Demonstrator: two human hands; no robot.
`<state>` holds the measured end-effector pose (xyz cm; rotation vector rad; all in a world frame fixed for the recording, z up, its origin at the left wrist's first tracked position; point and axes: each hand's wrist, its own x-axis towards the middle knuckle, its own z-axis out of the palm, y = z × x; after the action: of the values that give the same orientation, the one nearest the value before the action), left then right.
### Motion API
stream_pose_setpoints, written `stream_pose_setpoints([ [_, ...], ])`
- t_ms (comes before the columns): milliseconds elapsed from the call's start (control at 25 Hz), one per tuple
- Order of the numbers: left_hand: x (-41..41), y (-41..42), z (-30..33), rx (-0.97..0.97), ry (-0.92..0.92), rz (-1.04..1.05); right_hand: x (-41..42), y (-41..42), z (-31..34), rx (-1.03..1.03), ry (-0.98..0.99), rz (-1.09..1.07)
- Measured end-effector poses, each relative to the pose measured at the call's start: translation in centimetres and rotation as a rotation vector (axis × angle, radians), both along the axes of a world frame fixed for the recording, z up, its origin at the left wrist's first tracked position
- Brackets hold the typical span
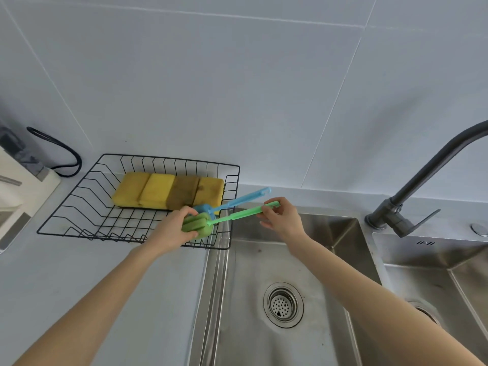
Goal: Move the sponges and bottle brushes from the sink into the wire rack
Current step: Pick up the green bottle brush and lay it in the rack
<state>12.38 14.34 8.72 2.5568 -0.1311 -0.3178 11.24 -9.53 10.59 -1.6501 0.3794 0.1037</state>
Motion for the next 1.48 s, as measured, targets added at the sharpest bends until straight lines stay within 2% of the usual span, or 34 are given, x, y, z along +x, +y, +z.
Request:
stream_pose_setpoints([
  [200, 0.2, -0.4, -0.1, 0.092, 0.029, -0.051, -0.3, -0.5, -0.9, -0.050, 0.062, 0.000],
  [480, 1.4, 1.0, 2.0, 0.136, -0.014, -0.015, 0.3, -0.4, -0.2, 0.001, 0.013, 0.028],
  [680, 1.7, 0.5, 1.0, 0.142, 0.095, -0.037, 0.1, 0.0, -1.0, -0.083, 0.060, 0.039],
  [1080, 2.0, -0.1, -1.5, 0.229, 0.072, 0.040, 0.7, 0.9, -0.6, -0.381, 0.006, 0.149],
  [1480, 1.3, 0.5, 0.3, 0.078, 0.175, 0.067, 0.2, -0.7, 0.7, -0.483, 0.037, 0.163],
])
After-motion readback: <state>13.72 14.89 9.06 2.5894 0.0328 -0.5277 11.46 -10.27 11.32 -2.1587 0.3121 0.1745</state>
